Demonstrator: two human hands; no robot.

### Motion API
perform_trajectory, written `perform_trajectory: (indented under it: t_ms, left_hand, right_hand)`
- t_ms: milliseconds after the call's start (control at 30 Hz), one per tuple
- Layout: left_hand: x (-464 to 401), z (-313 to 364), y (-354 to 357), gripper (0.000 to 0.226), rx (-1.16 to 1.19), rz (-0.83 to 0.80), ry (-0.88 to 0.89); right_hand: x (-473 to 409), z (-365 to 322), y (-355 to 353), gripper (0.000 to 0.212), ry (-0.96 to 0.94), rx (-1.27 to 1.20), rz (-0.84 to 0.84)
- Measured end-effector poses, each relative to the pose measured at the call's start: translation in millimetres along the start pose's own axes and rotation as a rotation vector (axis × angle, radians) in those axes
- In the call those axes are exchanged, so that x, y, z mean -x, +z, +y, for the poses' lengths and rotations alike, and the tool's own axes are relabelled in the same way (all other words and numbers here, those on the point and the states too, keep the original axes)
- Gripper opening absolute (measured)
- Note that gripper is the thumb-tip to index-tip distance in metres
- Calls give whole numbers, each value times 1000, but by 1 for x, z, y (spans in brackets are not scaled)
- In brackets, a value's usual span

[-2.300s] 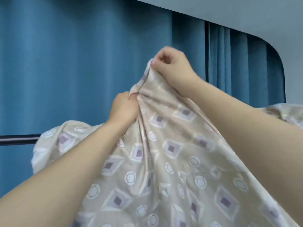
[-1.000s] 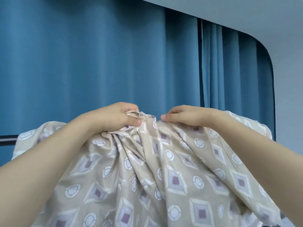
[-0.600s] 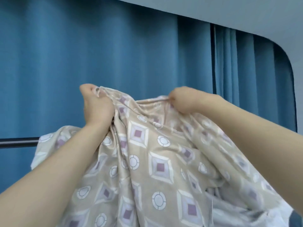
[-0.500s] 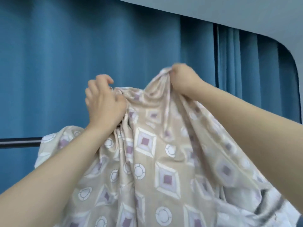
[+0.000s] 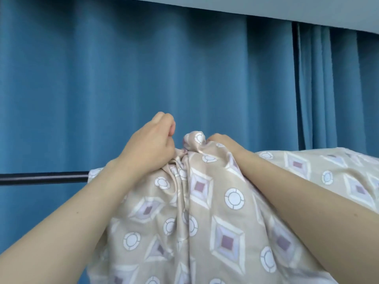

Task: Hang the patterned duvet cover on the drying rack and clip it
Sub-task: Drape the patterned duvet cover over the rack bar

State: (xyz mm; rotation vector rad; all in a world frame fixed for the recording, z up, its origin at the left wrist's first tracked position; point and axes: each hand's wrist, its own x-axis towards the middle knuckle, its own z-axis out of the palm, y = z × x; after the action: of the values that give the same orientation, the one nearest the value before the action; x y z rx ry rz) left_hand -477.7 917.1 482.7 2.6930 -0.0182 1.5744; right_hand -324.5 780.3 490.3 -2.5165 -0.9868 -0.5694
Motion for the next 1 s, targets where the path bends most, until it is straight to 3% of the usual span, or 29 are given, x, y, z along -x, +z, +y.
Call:
perform_trajectory:
  t_ms: [33,167,300,367,433,500,567,600,667,733,833,1000]
  left_hand:
    - [6,-3,-4,7,-26,-65,60]
    - [34,-5,-20,53,24,-347,77]
    - [52,-14,-23,25,-67,-329,182]
    - [53,-22,-27,21,-56,-265,144]
    - [48,-38,-38,17,-155,-72,50]
    - [40,-68,-58,11,-393,186,-115]
    - [38,-102,-78,16,-569,285,-344]
    - [39,-118,-83,18,-606,236,-462]
    - [41,-139,-81,16,-604,-16,-672]
    - [39,-145,-73,13,-518,-293,-754]
    - [29,-140,-66,15,-439,-494,-730]
    - [23,-118,-64,15,-435,-729,-673]
  right_hand:
    - [-1,-1,-1,25,4,15,10]
    - [2,0,-2,31,31,25,-5]
    - [10,1,-4,36,9,-11,21]
    - [12,-3,-7,30,-23,-4,53]
    - [13,-5,-7,26,-42,11,77]
    - [11,-5,-5,24,-57,30,94]
    - [7,1,-1,26,-73,-84,122]
    - [6,5,1,27,-91,-164,151]
    - [5,14,5,20,-197,-302,218]
    - [11,12,7,32,-366,-509,240]
    - [13,-2,2,35,-551,-649,210]
    - [23,-45,-8,41,-355,-945,-94]
